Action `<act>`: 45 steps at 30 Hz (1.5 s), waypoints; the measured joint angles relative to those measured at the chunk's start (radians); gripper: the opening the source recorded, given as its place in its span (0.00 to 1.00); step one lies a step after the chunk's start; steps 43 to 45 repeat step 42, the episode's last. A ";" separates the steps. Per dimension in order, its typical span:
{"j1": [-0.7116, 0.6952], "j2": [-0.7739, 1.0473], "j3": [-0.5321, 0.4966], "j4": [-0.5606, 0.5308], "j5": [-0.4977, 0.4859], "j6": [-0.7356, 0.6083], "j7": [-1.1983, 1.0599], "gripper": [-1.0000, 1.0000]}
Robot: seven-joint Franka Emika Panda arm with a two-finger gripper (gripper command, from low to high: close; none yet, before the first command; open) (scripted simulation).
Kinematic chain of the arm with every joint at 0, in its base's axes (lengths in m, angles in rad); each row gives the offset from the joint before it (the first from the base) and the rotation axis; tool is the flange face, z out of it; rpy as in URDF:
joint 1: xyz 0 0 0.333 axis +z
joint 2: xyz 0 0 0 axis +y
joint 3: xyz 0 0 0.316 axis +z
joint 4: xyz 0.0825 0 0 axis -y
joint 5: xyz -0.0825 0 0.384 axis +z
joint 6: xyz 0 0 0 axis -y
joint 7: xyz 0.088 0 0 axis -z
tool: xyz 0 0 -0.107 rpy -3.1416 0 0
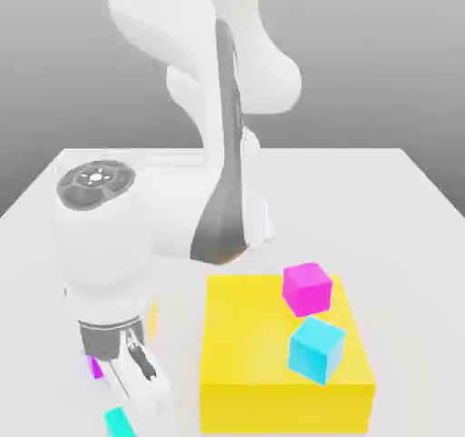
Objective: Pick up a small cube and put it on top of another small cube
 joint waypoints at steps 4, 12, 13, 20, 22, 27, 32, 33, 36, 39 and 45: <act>0.000 0.000 0.000 0.000 0.000 0.001 0.000 0.00; -0.002 -0.151 0.014 -0.037 0.005 -0.114 -0.017 0.00; 0.006 -0.186 0.025 -0.054 -0.006 -0.132 -0.036 0.00; 0.089 -0.432 0.120 -0.194 -0.022 -0.244 -0.242 0.00; 0.138 -0.504 0.135 -0.236 -0.005 -0.274 -0.318 0.00; 0.220 -0.685 0.153 -0.339 0.057 -0.349 -0.522 0.00; 0.337 -0.868 0.163 -0.441 0.133 -0.424 -0.735 0.00; 0.366 -0.906 0.160 -0.462 0.148 -0.441 -0.779 0.00; 0.386 -0.876 0.169 -0.504 0.160 -0.369 -0.817 0.00; 0.383 -0.788 0.181 -0.538 0.156 -0.247 -0.816 1.00; 0.383 -0.788 0.181 -0.538 0.156 -0.247 -0.816 1.00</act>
